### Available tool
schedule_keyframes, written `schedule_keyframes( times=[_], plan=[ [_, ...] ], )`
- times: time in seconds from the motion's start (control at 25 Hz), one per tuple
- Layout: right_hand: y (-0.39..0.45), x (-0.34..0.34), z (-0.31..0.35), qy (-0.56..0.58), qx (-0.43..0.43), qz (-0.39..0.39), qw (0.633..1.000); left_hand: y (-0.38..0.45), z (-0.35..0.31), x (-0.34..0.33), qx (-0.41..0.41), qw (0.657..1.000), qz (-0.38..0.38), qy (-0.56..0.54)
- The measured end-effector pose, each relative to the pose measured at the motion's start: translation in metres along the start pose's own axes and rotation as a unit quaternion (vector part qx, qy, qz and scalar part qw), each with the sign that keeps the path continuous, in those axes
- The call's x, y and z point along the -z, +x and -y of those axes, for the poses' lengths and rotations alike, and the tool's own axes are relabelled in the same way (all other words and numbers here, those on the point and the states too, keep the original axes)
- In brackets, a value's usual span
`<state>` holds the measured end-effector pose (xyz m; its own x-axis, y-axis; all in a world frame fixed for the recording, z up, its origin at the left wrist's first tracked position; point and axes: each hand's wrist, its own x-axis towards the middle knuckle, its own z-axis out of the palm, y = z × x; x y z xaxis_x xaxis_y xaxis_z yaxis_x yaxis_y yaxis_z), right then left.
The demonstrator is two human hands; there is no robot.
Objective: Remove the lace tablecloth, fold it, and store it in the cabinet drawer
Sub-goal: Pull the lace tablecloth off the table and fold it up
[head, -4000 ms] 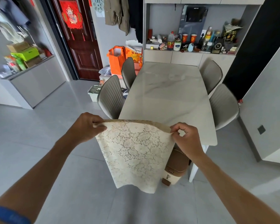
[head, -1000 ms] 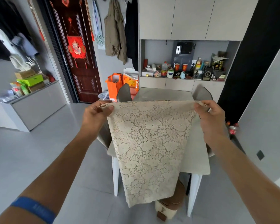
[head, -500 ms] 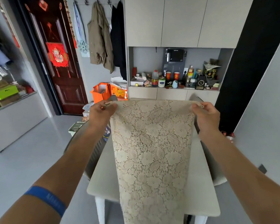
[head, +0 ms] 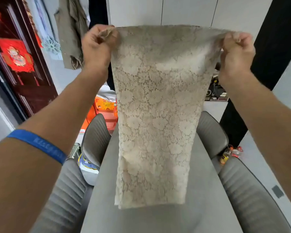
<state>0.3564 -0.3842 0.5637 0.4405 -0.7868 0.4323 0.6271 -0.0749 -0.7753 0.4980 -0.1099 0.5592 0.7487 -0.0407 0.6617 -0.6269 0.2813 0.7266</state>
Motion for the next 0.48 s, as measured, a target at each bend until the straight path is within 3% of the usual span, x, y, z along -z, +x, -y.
schedule_keyframes(
  times=[0.08,0.2,0.36,0.48],
  plan=[
    [0.009,0.003,0.006,0.01,0.039,0.012,0.999,0.009,-0.003,0.0,-0.031,0.999,0.029,0.001],
    [-0.014,0.032,-0.011,-0.003,0.019,0.021,1.0,-0.023,0.008,0.008,-0.027,0.996,0.08,0.02],
    [-0.084,0.114,-0.07,-0.101,-0.044,0.001,0.994,-0.136,0.057,0.037,0.069,0.986,0.117,0.095],
    [-0.16,0.197,-0.12,-0.176,-0.135,0.052,0.974,-0.253,0.097,0.071,0.173,0.947,0.163,0.218]
  ],
)
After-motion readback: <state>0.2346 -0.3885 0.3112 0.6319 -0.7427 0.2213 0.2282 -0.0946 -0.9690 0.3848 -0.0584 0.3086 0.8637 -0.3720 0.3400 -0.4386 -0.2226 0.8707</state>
